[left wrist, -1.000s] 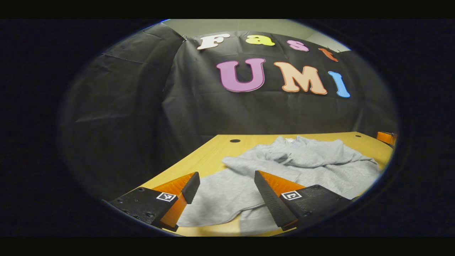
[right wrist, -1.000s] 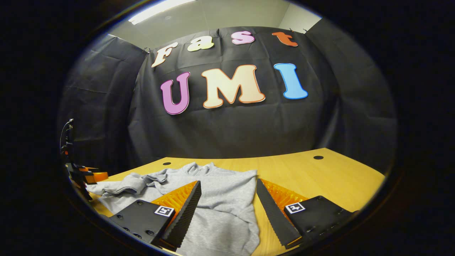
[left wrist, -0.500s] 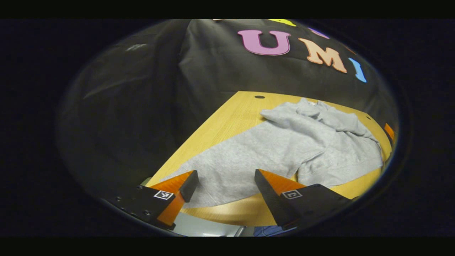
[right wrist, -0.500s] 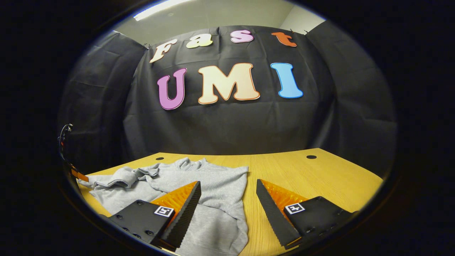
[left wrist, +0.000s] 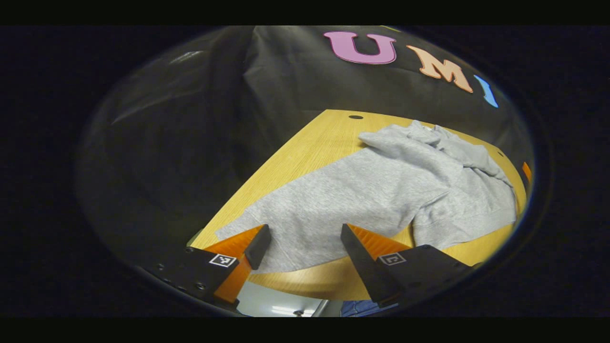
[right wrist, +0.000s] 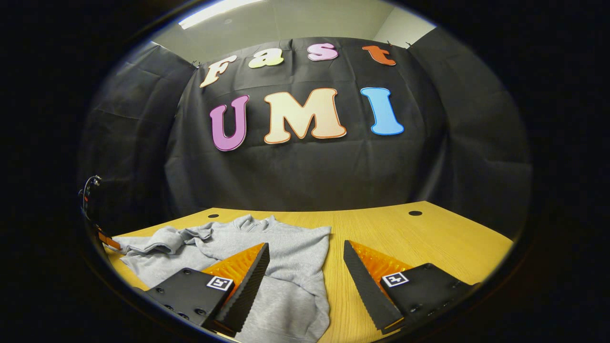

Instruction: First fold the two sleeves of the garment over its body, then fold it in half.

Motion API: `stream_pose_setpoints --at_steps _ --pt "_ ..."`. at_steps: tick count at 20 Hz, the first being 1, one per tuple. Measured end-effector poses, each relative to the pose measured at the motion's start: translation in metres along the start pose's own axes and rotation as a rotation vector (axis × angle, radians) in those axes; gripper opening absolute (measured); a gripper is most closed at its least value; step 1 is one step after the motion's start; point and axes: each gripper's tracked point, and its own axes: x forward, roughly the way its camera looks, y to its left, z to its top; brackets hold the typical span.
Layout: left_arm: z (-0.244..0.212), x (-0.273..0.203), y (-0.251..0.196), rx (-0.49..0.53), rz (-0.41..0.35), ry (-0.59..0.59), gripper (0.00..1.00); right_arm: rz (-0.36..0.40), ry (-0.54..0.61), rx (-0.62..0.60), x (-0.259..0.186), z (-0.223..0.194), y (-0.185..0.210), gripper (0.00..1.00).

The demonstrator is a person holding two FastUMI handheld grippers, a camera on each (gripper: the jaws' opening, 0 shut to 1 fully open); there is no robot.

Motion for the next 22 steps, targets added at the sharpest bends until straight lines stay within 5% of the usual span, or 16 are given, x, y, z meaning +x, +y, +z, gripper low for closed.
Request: stream_pose_setpoints --at_steps 6,8,11,19,22 --pt "0.001 0.001 -0.009 -0.004 -0.034 -0.041 0.85 0.020 0.035 -0.002 0.003 -0.010 0.007 0.97" --pt "0.001 0.002 -0.016 0.013 -0.049 -0.034 0.70 0.028 0.028 0.005 0.002 -0.007 0.010 0.97" --pt "0.001 0.003 -0.023 0.042 -0.055 -0.026 0.35 0.025 0.020 0.009 0.000 -0.004 0.007 0.97" --pt "0.007 0.005 -0.029 0.042 -0.101 -0.065 0.05 0.044 0.018 0.041 -0.003 0.000 0.012 0.97" --pt "0.019 0.003 -0.037 0.000 -0.126 -0.092 0.04 0.052 0.025 0.032 -0.003 -0.001 0.017 0.97"
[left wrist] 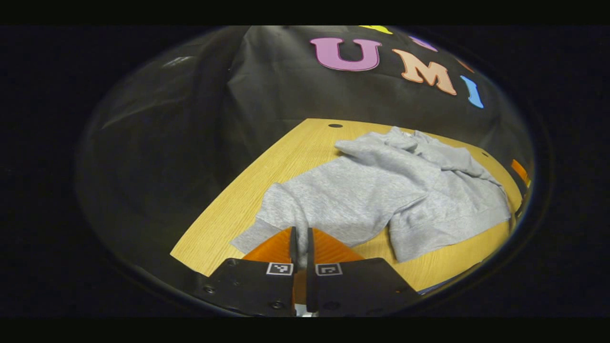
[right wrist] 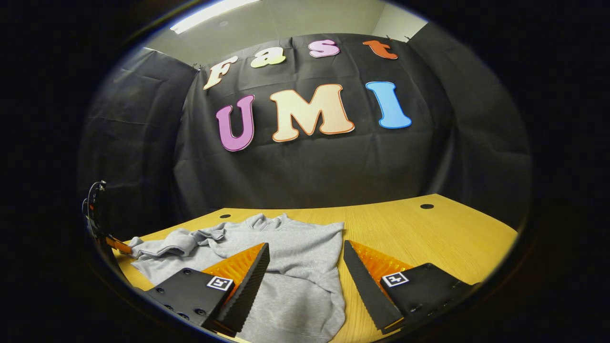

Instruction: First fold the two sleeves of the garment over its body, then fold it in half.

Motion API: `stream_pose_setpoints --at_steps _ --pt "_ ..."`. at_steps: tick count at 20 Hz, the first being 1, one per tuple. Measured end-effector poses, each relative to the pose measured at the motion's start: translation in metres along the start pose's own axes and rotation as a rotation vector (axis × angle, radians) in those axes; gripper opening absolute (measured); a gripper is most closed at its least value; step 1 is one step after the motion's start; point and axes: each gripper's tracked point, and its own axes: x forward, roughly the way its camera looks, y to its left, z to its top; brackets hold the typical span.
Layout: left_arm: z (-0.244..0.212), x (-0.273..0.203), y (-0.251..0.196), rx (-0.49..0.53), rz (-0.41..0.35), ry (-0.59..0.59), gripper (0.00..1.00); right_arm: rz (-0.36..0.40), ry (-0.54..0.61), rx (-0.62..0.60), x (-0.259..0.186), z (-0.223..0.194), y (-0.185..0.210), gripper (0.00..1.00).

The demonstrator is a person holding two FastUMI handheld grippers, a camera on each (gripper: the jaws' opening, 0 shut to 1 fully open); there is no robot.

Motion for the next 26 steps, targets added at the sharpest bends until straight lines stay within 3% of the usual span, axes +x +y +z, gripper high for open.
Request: stream_pose_setpoints --at_steps 5,12,18,26 --pt "0.067 -0.006 -0.053 -0.048 -0.183 -0.105 0.02 0.005 0.009 -0.002 0.000 -0.002 0.002 0.97" --pt "0.169 0.008 -0.154 0.126 -0.350 -0.263 0.02 0.005 0.001 0.013 -0.003 0.004 0.001 0.97" --pt "0.204 0.028 -0.283 0.189 -0.574 -0.275 0.02 0.003 0.017 0.019 -0.003 -0.002 -0.002 0.97" --pt "0.210 0.050 -0.450 0.264 -0.798 -0.223 0.02 0.024 0.040 0.030 -0.001 -0.009 0.005 0.98"
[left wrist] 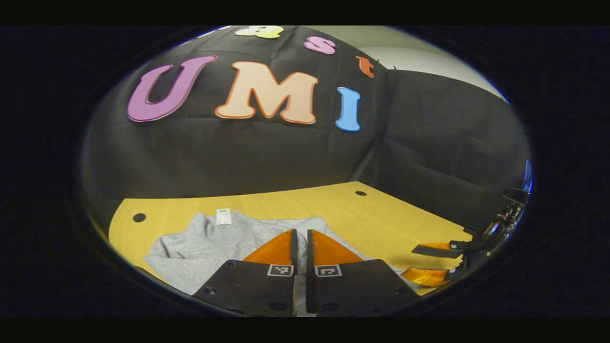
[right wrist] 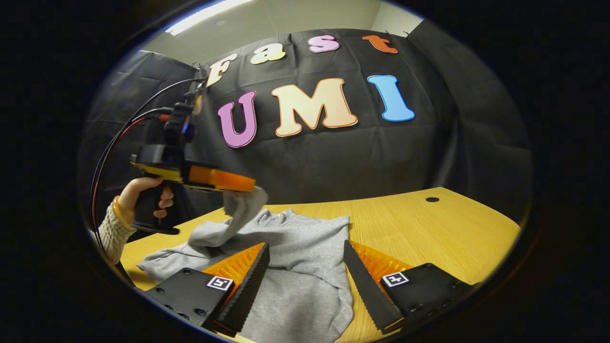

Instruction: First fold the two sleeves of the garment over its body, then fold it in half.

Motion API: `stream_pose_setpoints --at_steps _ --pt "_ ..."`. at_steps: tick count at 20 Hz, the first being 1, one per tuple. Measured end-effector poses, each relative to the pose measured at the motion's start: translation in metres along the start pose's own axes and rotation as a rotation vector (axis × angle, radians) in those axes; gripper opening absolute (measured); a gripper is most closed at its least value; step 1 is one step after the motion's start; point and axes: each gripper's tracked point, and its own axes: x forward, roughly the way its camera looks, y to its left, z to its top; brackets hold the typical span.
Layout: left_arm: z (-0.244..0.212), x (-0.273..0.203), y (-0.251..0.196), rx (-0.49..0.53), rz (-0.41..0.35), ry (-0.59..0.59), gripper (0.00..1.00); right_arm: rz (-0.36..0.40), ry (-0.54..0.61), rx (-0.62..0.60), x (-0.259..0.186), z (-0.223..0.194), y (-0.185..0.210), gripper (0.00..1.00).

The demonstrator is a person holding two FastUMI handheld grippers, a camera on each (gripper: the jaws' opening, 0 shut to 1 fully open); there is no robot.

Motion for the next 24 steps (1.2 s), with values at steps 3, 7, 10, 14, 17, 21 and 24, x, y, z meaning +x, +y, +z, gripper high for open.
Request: stream_pose_setpoints --at_steps 3,7,10,14,17,21,24 --pt "-0.012 0.038 -0.021 0.007 -0.017 0.030 0.04 0.007 -0.005 0.010 0.001 0.001 0.000 0.97" --pt "-0.029 0.083 -0.039 -0.019 -0.014 0.058 0.00 0.009 -0.003 0.023 0.002 -0.001 -0.002 0.97" --pt "-0.043 0.105 -0.045 -0.045 -0.017 0.080 0.03 0.006 0.001 0.029 0.001 -0.001 -0.005 0.97" --pt "-0.063 0.117 -0.056 -0.075 -0.062 0.134 0.07 0.000 -0.001 0.043 0.001 0.000 -0.010 0.98" --pt "-0.068 0.117 -0.066 -0.076 -0.105 0.157 0.05 -0.002 0.002 0.042 0.001 0.000 -0.010 0.97" --pt "-0.049 0.100 -0.056 -0.015 -0.068 0.129 0.75 0.010 0.011 0.051 0.001 -0.001 -0.006 0.97" --pt "-0.032 0.068 -0.036 0.038 -0.016 0.088 0.81 0.010 0.010 0.047 0.000 0.001 -0.006 0.97"
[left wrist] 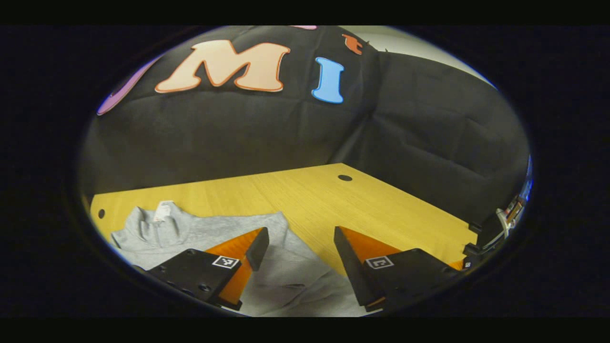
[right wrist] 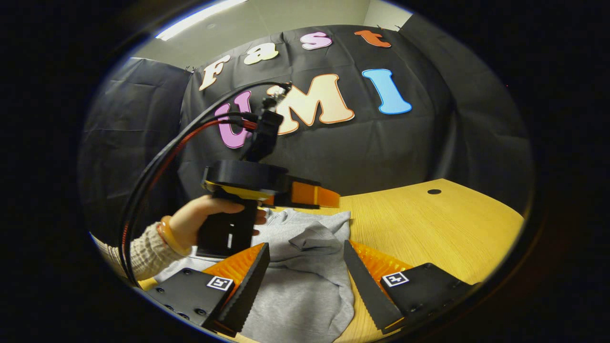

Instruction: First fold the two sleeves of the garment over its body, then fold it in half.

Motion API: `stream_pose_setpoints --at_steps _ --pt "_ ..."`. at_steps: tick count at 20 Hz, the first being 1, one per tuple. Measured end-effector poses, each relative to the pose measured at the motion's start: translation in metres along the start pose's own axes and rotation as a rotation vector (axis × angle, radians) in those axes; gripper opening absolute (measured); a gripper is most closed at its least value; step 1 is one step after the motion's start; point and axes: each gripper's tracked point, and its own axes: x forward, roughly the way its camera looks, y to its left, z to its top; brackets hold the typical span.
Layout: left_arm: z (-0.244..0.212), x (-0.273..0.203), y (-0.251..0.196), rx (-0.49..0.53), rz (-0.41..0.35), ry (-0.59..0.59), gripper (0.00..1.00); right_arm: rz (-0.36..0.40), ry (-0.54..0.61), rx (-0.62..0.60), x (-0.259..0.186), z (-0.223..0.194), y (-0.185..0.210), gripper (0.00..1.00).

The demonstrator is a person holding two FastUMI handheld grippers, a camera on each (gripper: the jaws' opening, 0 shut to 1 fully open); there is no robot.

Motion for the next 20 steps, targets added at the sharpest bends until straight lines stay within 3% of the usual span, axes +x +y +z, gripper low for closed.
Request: stream_pose_setpoints --at_steps 4,6,7,8,9,12,20 --pt "-0.007 -0.061 0.025 0.012 0.050 -0.027 0.82 -0.004 0.001 -0.002 -0.004 0.002 0.002 0.97" --pt "-0.020 -0.096 0.047 0.032 0.107 -0.023 0.88 0.003 0.006 -0.006 -0.010 0.002 0.006 0.97" --pt "-0.028 -0.109 0.056 0.044 0.133 -0.017 0.96 0.004 0.013 -0.015 -0.012 0.000 0.010 0.97" --pt "-0.036 -0.128 0.068 0.059 0.168 -0.016 0.95 0.002 0.020 -0.028 -0.014 -0.002 0.010 0.93" --pt "-0.042 -0.144 0.076 0.065 0.195 -0.022 0.95 -0.001 0.029 -0.040 -0.018 -0.006 0.012 0.97" --pt "-0.067 -0.197 0.097 0.059 0.269 -0.028 0.95 -0.002 0.054 -0.066 -0.027 -0.016 0.021 0.97" --pt "-0.155 -0.292 0.114 0.018 0.370 0.079 0.94 -0.032 0.197 -0.156 -0.052 -0.061 0.029 0.97"
